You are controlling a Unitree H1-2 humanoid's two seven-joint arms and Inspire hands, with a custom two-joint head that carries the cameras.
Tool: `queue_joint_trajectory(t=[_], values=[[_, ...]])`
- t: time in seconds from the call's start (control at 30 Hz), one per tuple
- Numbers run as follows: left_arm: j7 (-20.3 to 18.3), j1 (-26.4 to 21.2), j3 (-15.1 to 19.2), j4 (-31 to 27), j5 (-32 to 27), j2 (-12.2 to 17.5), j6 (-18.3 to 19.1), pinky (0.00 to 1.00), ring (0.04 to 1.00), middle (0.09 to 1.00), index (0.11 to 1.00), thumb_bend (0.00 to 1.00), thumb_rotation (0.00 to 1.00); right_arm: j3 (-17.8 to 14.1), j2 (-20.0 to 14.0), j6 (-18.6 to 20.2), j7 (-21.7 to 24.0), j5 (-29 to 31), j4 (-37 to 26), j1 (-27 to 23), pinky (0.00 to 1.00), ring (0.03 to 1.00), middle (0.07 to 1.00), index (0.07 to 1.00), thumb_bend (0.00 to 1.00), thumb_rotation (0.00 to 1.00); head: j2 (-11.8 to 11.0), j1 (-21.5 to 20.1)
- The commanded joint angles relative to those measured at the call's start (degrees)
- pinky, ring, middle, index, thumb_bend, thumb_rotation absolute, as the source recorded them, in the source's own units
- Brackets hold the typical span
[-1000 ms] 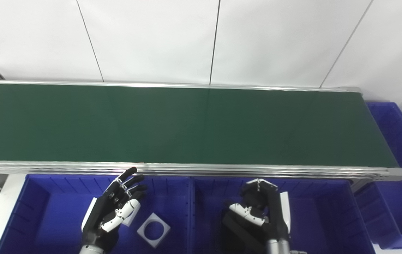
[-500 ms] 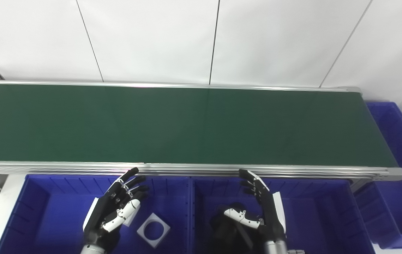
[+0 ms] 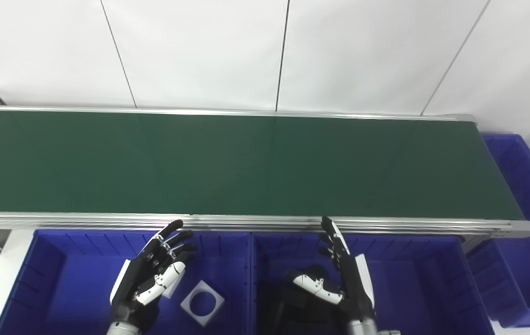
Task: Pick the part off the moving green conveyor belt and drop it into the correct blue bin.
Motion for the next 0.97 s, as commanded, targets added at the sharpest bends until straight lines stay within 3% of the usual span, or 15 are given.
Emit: queue_joint_trajectory(t=[0.0,0.17,0.3,0.5,0.93], values=[[-0.94,-0.88,-0.03,-0.42,-0.26,0.31,-1.12,0.70,0.699,0.763,0.827,0.54,0.00,0.07,0.74,-5.31,-0.39,1.21,0.20,0.09,0.79,0.882,0.929,0.938,0.74,0.29,-0.72,-0.36],[-2.00,-1.35,0.25,2.42,-0.53,0.30,-2.74,0.72,0.704,0.759,0.821,0.54,0.00,0.44,0.85,-9.68,-1.81,1.02,4.48,0.47,0.77,0.845,0.897,0.906,0.73,0.29,-5.46,-1.92],[-2.63,-2.09,0.45,3.93,-0.47,0.33,-3.80,0.73,0.714,0.768,0.833,0.50,0.00,1.36,0.72,-10.03,-2.39,2.17,5.40,0.76,0.73,0.825,0.884,0.900,0.71,0.25,-6.51,-3.65],[-2.60,-2.47,0.57,3.70,-0.34,0.13,-3.74,0.75,0.726,0.776,0.830,0.44,0.00,1.96,0.82,-10.04,-3.68,3.69,4.43,1.23,0.71,0.818,0.866,0.883,0.68,0.20,-5.76,-4.07],[-2.25,-2.13,-0.36,3.46,1.24,-0.30,-4.13,0.75,0.731,0.775,0.821,0.53,0.00,3.20,-1.60,-9.95,-0.98,6.73,1.89,1.49,0.70,0.782,0.843,0.870,0.72,0.20,-2.71,0.31]])
